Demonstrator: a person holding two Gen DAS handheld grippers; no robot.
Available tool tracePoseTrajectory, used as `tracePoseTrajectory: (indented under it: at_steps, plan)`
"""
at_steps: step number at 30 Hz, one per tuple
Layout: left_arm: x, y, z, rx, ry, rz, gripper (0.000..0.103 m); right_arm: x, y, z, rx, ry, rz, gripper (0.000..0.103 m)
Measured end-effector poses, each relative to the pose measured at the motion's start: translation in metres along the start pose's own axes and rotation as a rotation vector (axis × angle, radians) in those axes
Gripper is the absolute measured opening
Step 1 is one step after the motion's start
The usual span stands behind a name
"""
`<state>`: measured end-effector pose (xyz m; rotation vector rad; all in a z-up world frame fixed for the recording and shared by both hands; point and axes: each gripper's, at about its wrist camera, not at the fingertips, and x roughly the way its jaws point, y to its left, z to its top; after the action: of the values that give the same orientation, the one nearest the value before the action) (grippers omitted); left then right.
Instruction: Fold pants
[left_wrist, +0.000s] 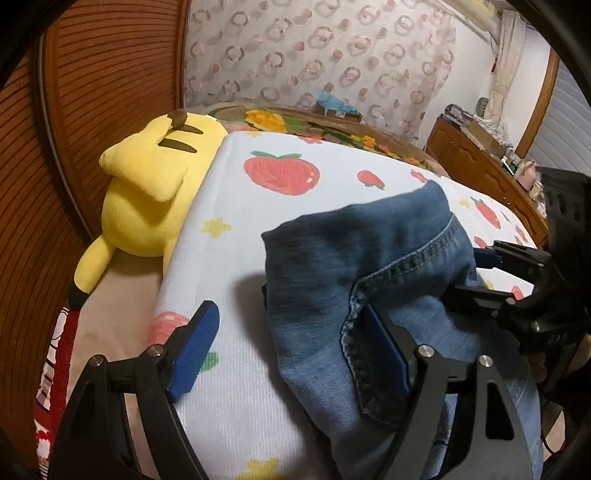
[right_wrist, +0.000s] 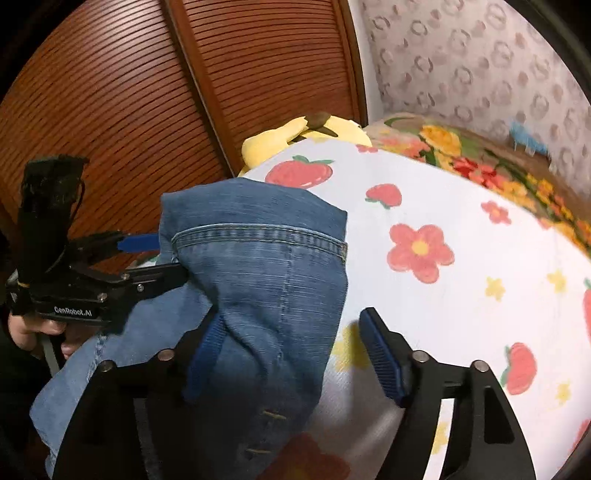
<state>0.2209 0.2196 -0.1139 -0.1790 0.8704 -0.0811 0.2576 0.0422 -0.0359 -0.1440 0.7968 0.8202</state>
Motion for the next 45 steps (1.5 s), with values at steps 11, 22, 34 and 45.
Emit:
tracePoseTrajectory:
  at_steps: [11, 22, 34, 45]
  plan:
    - [-0.004, 0.0, 0.0, -0.035, -0.007, -0.126, 0.047, 0.007, 0.002, 0.002, 0.023, 0.018, 0.091, 0.052]
    - [-0.059, -0.006, 0.008, -0.036, -0.116, -0.169, 0.023, -0.039, 0.014, 0.016, 0.002, -0.083, 0.192, 0.026]
    - [-0.16, 0.029, 0.05, -0.077, -0.36, -0.17, 0.022, -0.096, 0.077, 0.084, -0.151, -0.148, 0.269, 0.021]
    - [-0.155, 0.038, 0.139, 0.001, -0.374, -0.047, 0.022, -0.081, 0.051, 0.133, -0.125, -0.193, 0.316, 0.021]
